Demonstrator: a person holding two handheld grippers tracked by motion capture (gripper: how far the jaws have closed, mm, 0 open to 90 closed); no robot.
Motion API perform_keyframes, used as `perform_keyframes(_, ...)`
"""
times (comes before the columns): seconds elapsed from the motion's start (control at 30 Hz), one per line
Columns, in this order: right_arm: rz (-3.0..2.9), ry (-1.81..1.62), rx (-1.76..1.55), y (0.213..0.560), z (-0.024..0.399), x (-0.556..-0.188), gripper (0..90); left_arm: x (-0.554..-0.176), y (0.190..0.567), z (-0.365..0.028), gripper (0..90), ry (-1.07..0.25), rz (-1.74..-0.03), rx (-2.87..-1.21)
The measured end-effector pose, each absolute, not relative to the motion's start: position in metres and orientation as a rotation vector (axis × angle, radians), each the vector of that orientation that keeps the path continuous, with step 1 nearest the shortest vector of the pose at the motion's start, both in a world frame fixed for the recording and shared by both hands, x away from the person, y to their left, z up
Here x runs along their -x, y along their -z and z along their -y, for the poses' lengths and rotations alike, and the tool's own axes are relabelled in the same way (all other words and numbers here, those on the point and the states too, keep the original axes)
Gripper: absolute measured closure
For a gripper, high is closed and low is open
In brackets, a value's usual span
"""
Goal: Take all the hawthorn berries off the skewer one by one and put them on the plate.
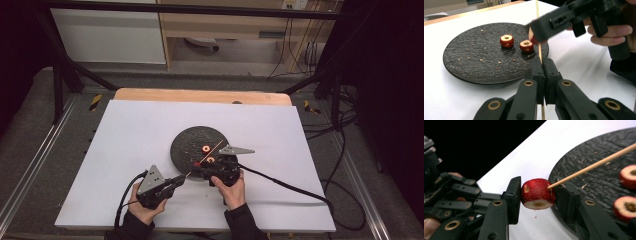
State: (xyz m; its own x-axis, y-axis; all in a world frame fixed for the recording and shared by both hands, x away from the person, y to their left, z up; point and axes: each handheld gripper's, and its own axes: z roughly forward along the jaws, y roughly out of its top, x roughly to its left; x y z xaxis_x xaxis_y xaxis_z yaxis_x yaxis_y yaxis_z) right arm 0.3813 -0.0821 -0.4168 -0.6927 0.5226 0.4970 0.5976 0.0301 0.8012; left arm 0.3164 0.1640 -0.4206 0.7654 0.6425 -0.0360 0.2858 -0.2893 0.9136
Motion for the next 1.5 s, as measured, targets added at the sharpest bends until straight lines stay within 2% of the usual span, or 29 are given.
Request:
perform_keyframes(0.93, 2.269, 1.873, 1.345, 0.365, 0.125, -0.413, 59.8, -0.315, 0.417, -0.172, 88.3, -0.400, -0.697, -1.868)
perform_keyframes(1.5, 2.282, 1.889, 1.478, 0.351, 0.148, -0.436, 59.8, -0.315, 0.419, -0.175, 88.3, -0.393, -0.705, -1.880)
